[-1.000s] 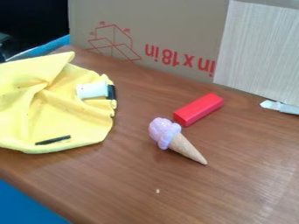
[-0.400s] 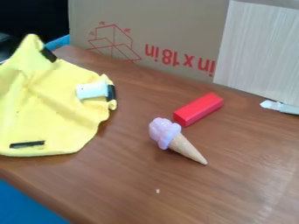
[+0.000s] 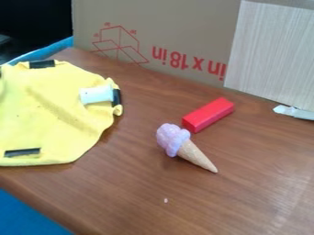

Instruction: Unfold the cloth from top left to bottom right

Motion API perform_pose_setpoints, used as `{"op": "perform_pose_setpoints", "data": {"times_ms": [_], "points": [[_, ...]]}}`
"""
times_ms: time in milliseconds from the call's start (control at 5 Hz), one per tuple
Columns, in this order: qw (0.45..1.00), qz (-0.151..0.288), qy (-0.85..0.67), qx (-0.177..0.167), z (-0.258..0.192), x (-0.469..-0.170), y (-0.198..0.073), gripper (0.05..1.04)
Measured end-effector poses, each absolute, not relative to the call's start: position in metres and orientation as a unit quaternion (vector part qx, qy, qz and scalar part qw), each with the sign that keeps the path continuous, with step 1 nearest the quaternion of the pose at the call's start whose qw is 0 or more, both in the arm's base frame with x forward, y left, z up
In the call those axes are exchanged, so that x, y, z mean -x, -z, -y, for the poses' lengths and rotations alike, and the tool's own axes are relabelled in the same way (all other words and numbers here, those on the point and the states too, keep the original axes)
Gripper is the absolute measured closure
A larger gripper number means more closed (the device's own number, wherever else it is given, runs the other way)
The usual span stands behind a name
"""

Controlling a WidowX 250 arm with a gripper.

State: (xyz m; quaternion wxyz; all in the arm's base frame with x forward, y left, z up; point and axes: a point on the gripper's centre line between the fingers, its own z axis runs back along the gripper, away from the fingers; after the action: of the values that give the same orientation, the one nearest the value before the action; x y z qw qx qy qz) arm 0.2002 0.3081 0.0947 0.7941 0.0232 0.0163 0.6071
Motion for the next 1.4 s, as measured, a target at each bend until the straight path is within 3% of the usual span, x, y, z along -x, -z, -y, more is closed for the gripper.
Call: {"op": "perform_pose_setpoints", "data": {"times_ms": [600,800,1200,1400], "points": [[0.763,0.015,-0.642,-0.075,-0.323,-0.185,-0.109,1.001],[0.751,0.017,-0.646,-0.136,-0.327,-0.179,-0.126,0.869],[0.736,-0.009,-0.641,-0.219,-0.321,-0.178,-0.139,0.277],[0.740,0.007,-0.623,-0.252,-0.314,-0.187,-0.151,0.087]]}}
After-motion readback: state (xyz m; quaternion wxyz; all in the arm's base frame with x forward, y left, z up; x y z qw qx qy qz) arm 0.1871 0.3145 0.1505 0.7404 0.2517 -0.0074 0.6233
